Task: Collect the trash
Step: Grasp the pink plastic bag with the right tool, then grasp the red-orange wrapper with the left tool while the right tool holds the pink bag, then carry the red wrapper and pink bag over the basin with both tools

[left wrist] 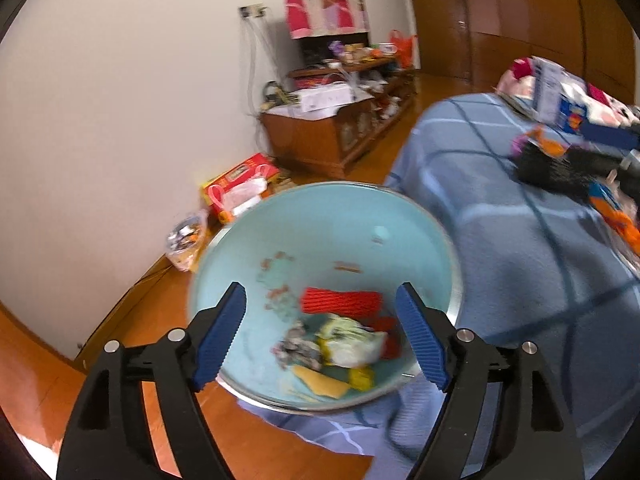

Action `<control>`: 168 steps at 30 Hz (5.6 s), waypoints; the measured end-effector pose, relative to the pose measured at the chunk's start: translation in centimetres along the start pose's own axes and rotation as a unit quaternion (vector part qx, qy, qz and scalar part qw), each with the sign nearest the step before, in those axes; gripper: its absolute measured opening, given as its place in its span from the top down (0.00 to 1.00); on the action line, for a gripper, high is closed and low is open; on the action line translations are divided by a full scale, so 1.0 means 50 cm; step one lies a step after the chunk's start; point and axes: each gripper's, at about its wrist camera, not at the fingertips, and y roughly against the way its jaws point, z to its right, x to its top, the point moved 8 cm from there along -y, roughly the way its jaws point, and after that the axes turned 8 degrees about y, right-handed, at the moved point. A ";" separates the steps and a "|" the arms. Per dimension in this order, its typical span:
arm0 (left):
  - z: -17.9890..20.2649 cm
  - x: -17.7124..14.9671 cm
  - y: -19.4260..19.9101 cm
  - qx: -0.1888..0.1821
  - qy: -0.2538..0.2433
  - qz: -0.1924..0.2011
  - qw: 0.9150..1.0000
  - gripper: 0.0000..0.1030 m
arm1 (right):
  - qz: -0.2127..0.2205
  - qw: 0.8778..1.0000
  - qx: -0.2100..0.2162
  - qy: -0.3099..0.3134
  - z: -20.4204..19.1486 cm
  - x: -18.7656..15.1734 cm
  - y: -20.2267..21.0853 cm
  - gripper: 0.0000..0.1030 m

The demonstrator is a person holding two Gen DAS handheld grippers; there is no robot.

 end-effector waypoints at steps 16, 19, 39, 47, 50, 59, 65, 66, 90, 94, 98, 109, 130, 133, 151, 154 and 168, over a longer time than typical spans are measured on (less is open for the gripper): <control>0.236 0.008 0.065 -0.087 -0.071 0.017 0.994 0.20 | -0.082 0.978 -0.157 -0.111 0.235 -0.320 0.187 0.44; 0.281 0.019 0.081 -0.098 -0.084 0.029 0.991 0.20 | -0.091 0.980 -0.134 -0.115 0.234 -0.342 0.173 0.76; 0.545 0.013 0.128 -0.170 -0.130 0.022 0.977 0.13 | -0.047 0.965 -0.196 -0.165 0.341 -0.413 0.278 0.80; 0.525 -0.019 0.091 -0.132 -0.170 0.006 0.977 0.11 | -0.030 0.970 -0.179 -0.159 0.312 -0.404 0.272 0.80; 0.431 0.000 0.065 -0.085 -0.162 0.009 0.983 0.11 | -0.025 0.971 -0.175 -0.161 0.309 -0.400 0.272 0.80; 0.324 0.063 0.063 -0.057 -0.084 0.009 0.995 0.08 | -0.020 0.968 -0.192 -0.159 0.321 -0.398 0.288 0.80; 0.505 0.040 0.106 -0.137 -0.122 0.010 0.983 0.06 | -0.021 0.963 -0.208 -0.169 0.350 -0.408 0.306 0.79; 0.523 0.034 0.106 -0.142 -0.127 0.008 0.982 0.06 | -0.021 0.963 -0.208 -0.172 0.354 -0.410 0.306 0.79; 0.372 0.049 0.078 -0.090 -0.103 -0.003 0.991 0.06 | -0.016 0.968 -0.197 -0.152 0.318 -0.392 0.295 0.79; 0.452 0.038 0.086 -0.125 -0.098 -0.013 0.987 0.06 | -0.020 0.966 -0.203 -0.157 0.329 -0.401 0.297 0.79; 0.518 0.012 0.080 -0.151 -0.116 -0.026 0.981 0.07 | -0.022 0.966 -0.202 -0.163 0.334 -0.410 0.295 0.79; 0.532 -0.024 0.081 -0.197 -0.161 -0.048 0.966 0.72 | -0.014 0.971 -0.187 -0.149 0.305 -0.391 0.287 0.79; 0.303 0.088 0.139 -0.146 -0.130 0.040 0.980 0.94 | 0.051 0.985 -0.133 -0.103 0.232 -0.200 0.239 0.79; 0.272 0.089 0.143 -0.137 -0.125 0.050 0.981 0.94 | 0.058 0.987 -0.118 -0.097 0.214 -0.167 0.217 0.79; 0.089 0.084 0.092 -0.063 -0.066 0.042 0.995 0.95 | 0.082 0.995 -0.048 -0.042 0.091 -0.027 0.096 0.79; 0.056 0.082 0.083 -0.051 -0.054 0.038 0.997 0.95 | 0.081 0.996 -0.037 -0.032 0.072 -0.010 0.078 0.79; -0.063 0.081 0.053 -0.007 -0.007 0.031 0.999 0.95 | 0.059 0.998 0.008 0.002 -0.013 0.047 -0.010 0.79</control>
